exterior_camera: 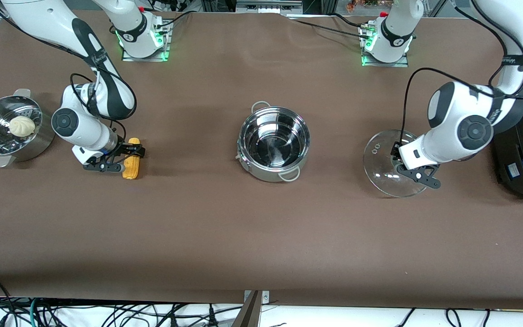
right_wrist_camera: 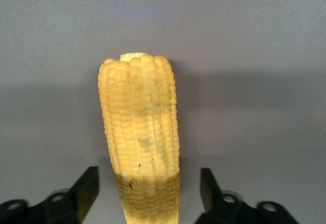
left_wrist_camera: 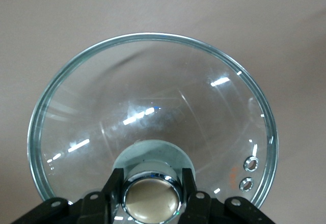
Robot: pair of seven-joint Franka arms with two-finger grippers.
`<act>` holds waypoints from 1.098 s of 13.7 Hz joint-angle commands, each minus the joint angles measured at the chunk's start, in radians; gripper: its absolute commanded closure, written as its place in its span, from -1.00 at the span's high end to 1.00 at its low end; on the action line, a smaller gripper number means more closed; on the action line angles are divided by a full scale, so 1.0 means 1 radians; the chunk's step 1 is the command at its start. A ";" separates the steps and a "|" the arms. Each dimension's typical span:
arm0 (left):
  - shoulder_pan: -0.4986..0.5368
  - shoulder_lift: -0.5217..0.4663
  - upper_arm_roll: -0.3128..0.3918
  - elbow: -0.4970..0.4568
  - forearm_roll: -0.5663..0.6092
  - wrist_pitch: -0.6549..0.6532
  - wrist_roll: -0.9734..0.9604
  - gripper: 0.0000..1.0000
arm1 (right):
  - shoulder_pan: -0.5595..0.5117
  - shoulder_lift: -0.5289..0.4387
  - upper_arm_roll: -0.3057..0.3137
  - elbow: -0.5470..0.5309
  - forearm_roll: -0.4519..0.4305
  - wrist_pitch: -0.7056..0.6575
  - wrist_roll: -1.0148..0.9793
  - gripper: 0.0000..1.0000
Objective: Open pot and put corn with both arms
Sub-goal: 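Set the lid down with the left gripper while the right gripper grasps corn, then carry the corn over the pot with the right gripper while the left gripper withdraws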
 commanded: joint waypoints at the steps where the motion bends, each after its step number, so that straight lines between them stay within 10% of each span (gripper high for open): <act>1: 0.052 0.007 -0.011 -0.056 0.063 0.088 0.019 -0.64 | 0.003 0.008 0.003 0.010 -0.006 -0.005 0.002 -0.96; 10: 0.092 0.106 -0.011 -0.072 0.130 0.187 0.017 -0.59 | 0.017 -0.003 0.001 0.094 -0.006 -0.151 0.005 -1.00; 11: 0.092 0.106 -0.011 -0.072 0.129 0.187 0.017 -0.30 | 0.017 -0.007 0.003 0.110 -0.006 -0.168 0.005 -1.00; 13: 0.092 0.106 -0.011 -0.070 0.118 0.180 -0.001 0.91 | 0.028 -0.013 0.009 0.194 -0.003 -0.284 0.011 -1.00; 15: 0.097 0.083 -0.014 -0.055 0.110 0.144 -0.012 1.00 | 0.047 -0.009 0.009 0.292 -0.003 -0.411 0.046 -1.00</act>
